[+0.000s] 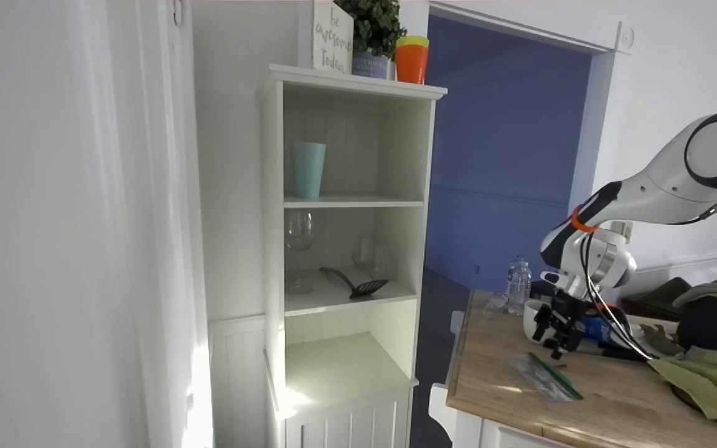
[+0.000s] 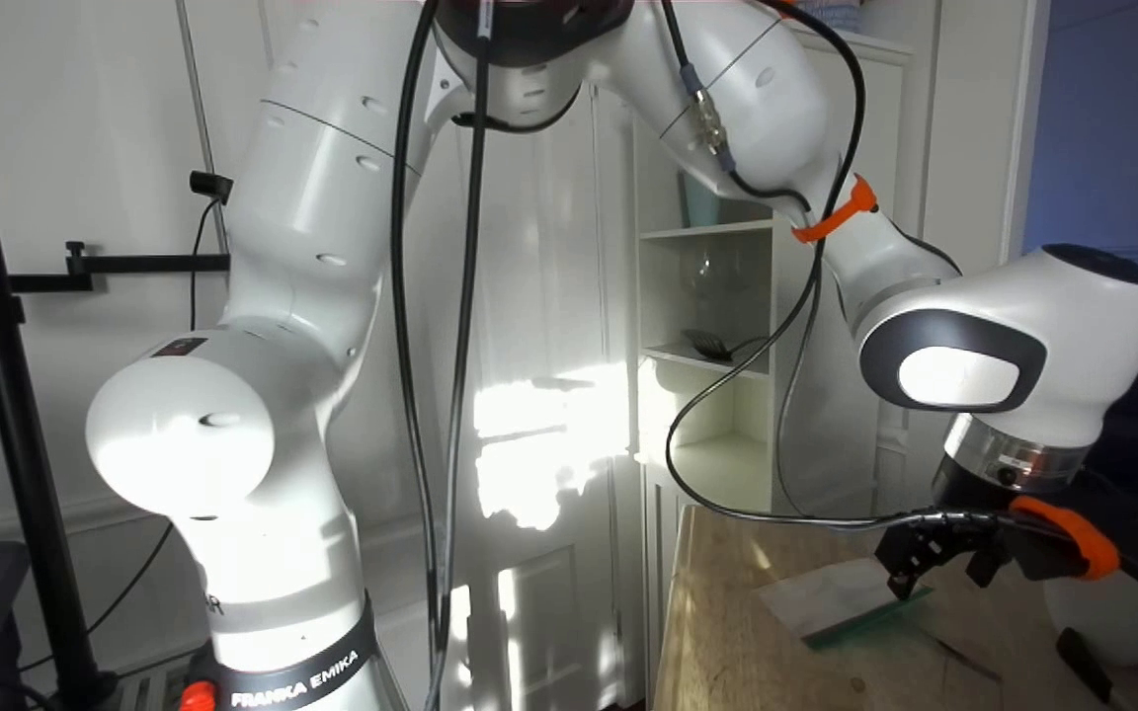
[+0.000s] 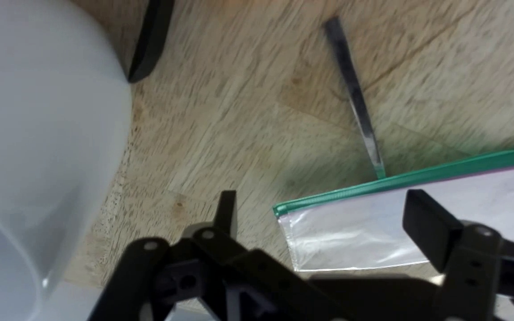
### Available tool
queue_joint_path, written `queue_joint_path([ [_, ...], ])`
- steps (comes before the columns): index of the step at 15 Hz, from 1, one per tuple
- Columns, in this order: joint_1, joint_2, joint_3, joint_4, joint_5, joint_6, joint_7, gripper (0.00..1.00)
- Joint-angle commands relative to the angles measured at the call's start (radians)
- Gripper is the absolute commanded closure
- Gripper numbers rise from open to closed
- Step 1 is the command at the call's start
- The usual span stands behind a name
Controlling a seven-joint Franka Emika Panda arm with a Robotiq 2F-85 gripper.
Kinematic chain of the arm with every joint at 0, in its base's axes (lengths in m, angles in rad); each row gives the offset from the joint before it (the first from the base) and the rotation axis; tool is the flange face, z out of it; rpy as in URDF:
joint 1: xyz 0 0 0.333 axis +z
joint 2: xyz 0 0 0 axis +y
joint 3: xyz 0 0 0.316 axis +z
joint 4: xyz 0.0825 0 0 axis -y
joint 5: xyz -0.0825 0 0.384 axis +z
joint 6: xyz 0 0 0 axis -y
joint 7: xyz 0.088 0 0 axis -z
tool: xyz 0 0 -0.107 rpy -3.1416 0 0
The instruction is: Put the spoon in the white cup
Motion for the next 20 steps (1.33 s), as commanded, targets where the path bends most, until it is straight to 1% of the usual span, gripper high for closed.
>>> queue_joint_path([
  [1,-0.041,0.022,0.017,0.042,-0.037,-0.072,-0.048,0.17],
  [2,-0.047,0.022,0.019,0.042,-0.037,-0.085,-0.065,0.23],
  [4,-0.051,0.019,0.018,0.037,-0.038,-0.110,-0.097,0.17],
  [6,-0.054,0.018,0.018,0.032,-0.031,-0.130,-0.129,0.22],
  [7,-0.054,0.019,0.017,0.032,-0.030,-0.138,-0.140,0.22],
  [8,-0.051,0.021,0.014,0.029,-0.034,-0.136,-0.150,0.25],
  [11,-0.048,0.023,0.012,0.024,-0.032,-0.127,-0.176,0.40],
  [12,-0.046,0.026,0.012,0.022,-0.030,-0.111,-0.184,0.34],
  [13,-0.043,0.029,0.009,0.020,-0.037,-0.101,-0.188,0.36],
  [15,-0.043,0.034,0.010,0.018,-0.038,-0.095,-0.195,0.36],
  [16,-0.043,0.035,0.010,0.016,-0.040,-0.092,-0.200,0.37],
  [19,-0.042,0.043,0.013,0.015,-0.036,-0.063,-0.217,0.46],
  [20,-0.041,0.046,0.012,0.014,-0.039,-0.052,-0.218,0.46],
])
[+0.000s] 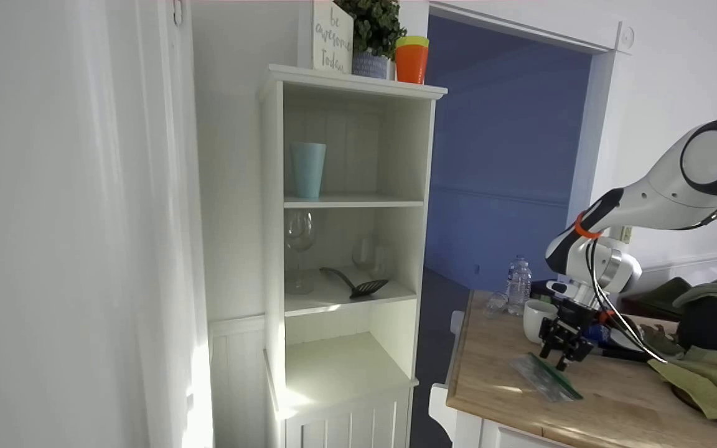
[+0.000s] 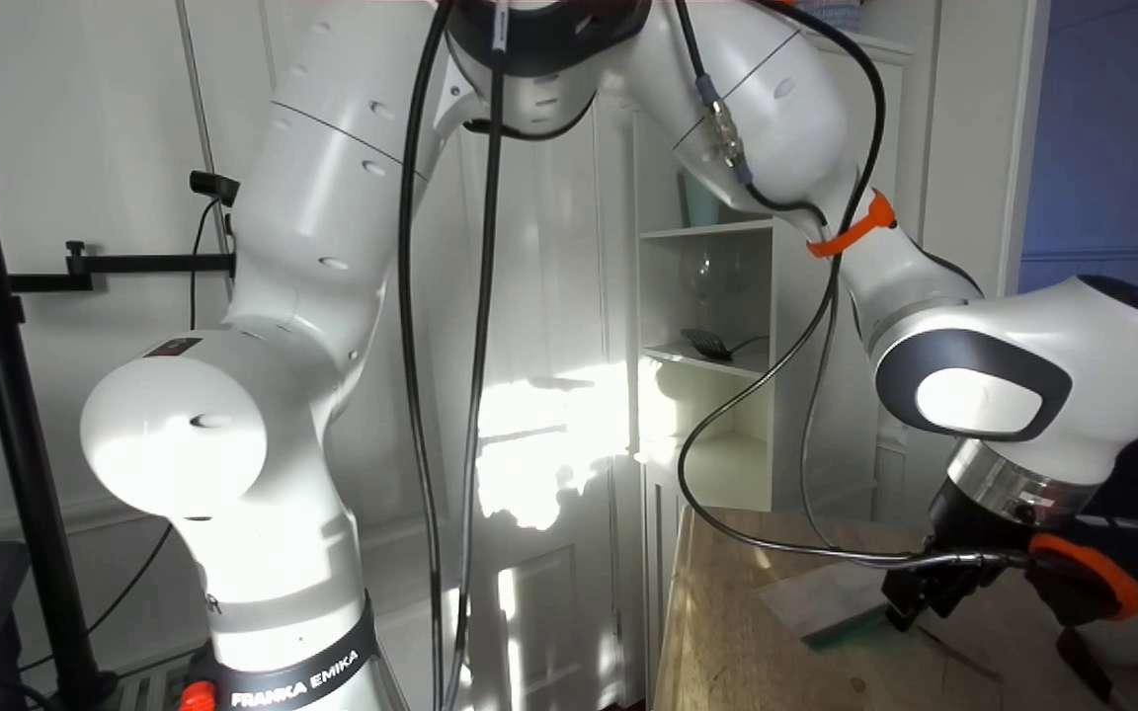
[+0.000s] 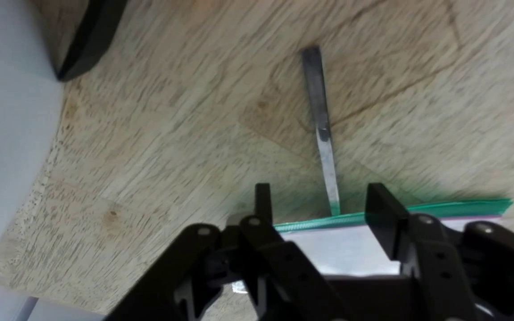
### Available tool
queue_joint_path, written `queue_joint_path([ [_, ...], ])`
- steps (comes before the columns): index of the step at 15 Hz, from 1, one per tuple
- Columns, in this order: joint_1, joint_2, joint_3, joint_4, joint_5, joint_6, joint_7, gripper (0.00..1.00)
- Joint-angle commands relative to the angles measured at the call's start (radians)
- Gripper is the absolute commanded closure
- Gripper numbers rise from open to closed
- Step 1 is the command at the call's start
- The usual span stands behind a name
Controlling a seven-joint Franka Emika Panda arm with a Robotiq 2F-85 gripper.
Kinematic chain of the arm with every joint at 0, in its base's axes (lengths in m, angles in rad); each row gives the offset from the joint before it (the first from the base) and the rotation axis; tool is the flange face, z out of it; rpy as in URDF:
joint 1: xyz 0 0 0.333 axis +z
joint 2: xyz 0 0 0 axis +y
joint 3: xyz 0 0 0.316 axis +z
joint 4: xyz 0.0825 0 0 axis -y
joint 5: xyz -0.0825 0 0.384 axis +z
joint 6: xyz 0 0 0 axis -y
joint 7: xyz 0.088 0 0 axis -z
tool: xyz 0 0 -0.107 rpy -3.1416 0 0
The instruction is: Put the spoon in the white cup
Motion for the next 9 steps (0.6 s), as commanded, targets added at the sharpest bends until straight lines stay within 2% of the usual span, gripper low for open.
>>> queue_joint_path([
  [1,-0.010,0.010,0.012,-0.002,-0.023,0.045,-0.019,0.52],
  [2,-0.010,0.011,0.012,-0.003,-0.026,0.050,-0.019,0.53],
  [3,-0.010,0.011,0.012,-0.004,-0.028,0.056,-0.019,0.60],
  [4,-0.009,0.012,0.012,-0.005,-0.032,0.059,-0.018,0.58],
  [5,-0.009,0.014,0.012,-0.005,-0.037,0.061,-0.017,0.63],
  [6,-0.009,0.015,0.011,-0.005,-0.044,0.061,-0.015,0.61],
  [8,-0.007,0.018,0.010,-0.005,-0.064,0.061,-0.011,0.68],
  [9,-0.007,0.018,0.010,-0.005,-0.070,0.062,-0.009,0.84],
])
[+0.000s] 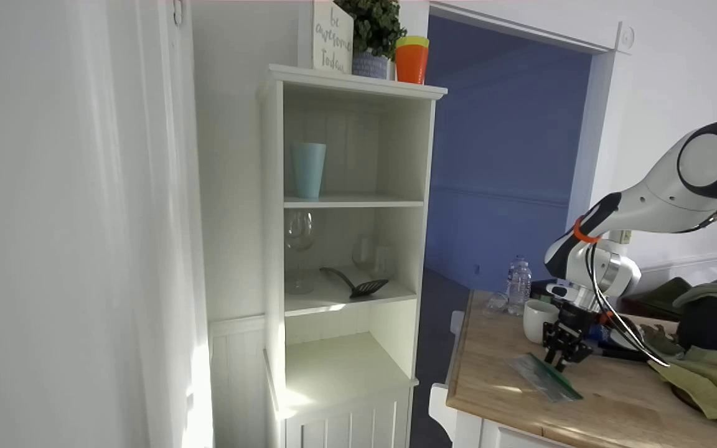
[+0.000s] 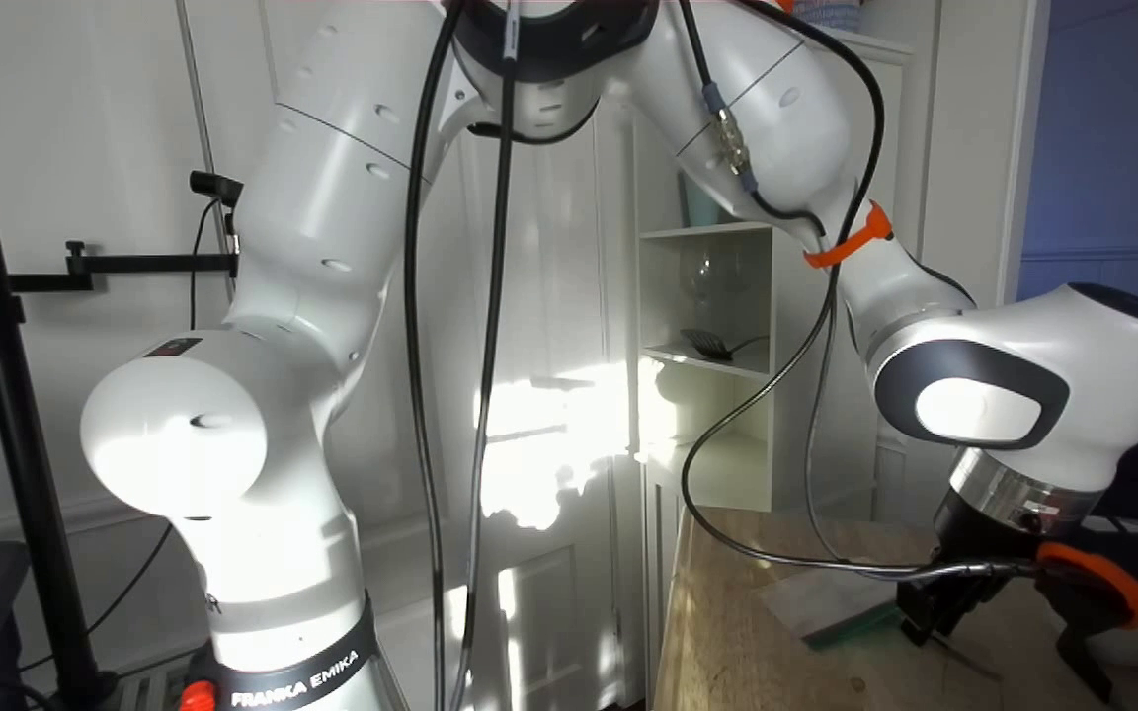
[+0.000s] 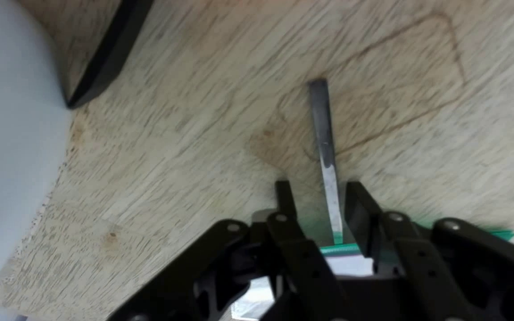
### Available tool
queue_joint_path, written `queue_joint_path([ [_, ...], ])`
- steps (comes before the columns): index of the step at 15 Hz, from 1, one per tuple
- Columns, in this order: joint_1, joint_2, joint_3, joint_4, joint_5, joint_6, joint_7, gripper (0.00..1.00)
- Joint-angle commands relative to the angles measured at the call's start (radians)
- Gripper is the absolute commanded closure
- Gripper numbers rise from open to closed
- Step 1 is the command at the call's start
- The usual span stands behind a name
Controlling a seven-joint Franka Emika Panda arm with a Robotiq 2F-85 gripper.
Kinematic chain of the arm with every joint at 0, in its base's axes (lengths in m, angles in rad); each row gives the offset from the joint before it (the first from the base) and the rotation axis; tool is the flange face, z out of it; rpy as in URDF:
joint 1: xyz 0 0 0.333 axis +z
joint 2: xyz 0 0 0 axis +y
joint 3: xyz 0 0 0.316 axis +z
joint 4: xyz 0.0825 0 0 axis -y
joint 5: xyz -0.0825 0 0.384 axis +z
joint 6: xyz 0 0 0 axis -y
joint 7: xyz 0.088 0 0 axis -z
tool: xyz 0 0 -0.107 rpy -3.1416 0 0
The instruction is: Put the spoon in the white cup
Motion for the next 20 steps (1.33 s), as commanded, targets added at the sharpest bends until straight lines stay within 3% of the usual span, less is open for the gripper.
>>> queue_joint_path([
  [1,-0.008,-0.001,0.010,-0.004,-0.037,0.016,0.003,0.92],
  [4,0.011,-0.038,-0.008,-0.018,-0.062,0.008,0.076,1.00],
  [7,0.028,-0.098,-0.022,-0.039,-0.094,0.007,0.195,0.99],
  [9,0.059,-0.144,-0.050,-0.059,-0.142,0.069,0.336,0.99],
  [16,0.256,-0.260,-0.238,-0.078,-0.550,0.021,0.873,0.99],
  [17,0.220,-0.276,-0.192,-0.074,-0.615,0.005,0.945,0.99],
  [20,0.215,-0.299,-0.162,-0.058,-0.669,-0.010,1.057,0.99],
])
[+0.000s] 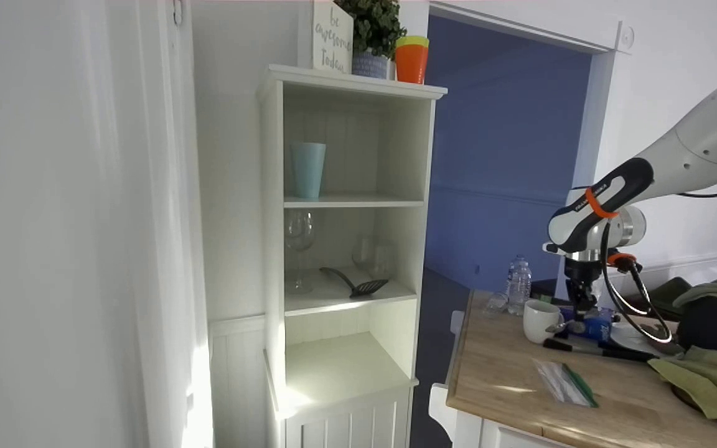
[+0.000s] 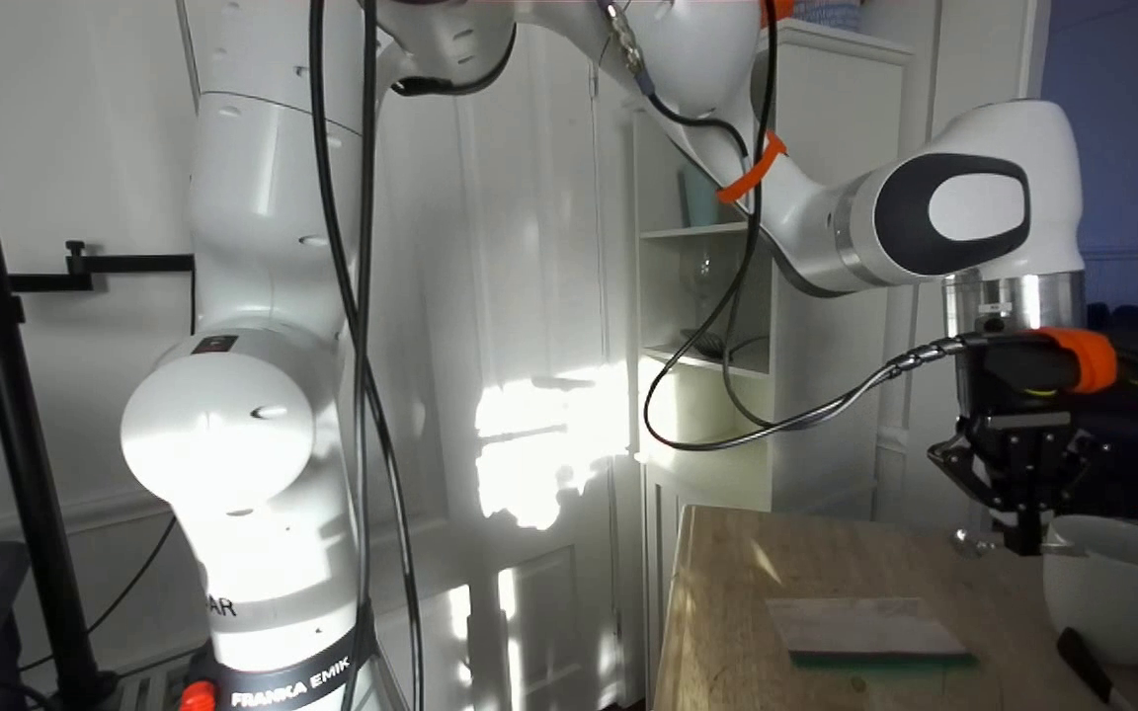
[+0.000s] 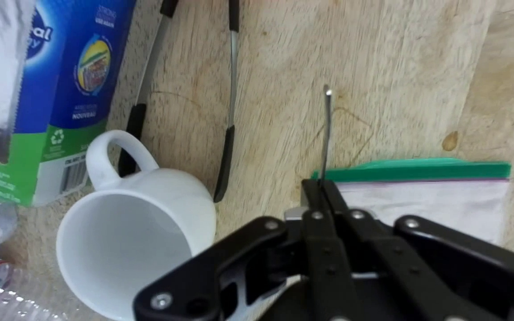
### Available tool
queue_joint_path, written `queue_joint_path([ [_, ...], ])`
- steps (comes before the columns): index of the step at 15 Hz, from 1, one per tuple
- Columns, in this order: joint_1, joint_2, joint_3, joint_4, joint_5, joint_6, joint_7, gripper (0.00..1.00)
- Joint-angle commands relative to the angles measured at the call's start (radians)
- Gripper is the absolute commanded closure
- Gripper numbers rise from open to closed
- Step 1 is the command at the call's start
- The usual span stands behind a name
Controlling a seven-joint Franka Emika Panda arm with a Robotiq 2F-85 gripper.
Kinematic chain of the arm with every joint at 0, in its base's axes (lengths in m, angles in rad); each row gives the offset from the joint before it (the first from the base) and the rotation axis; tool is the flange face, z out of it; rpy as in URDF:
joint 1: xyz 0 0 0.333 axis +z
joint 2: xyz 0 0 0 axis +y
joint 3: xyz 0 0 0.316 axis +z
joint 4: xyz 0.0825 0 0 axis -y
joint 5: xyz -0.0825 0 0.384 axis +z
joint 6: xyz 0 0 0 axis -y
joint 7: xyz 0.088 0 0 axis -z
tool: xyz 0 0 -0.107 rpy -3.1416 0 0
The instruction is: Put the spoon in the white cup
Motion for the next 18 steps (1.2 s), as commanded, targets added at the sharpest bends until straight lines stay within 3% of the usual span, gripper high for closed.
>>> queue_joint_path([
  [1,-0.005,-0.056,0.034,-0.009,-0.080,-0.019,0.141,0.99],
  [7,0.003,-0.049,0.067,0.073,-0.169,-0.036,0.289,0.99],
  [18,0.015,0.064,0.071,0.203,-0.449,-0.044,0.467,0.99],
])
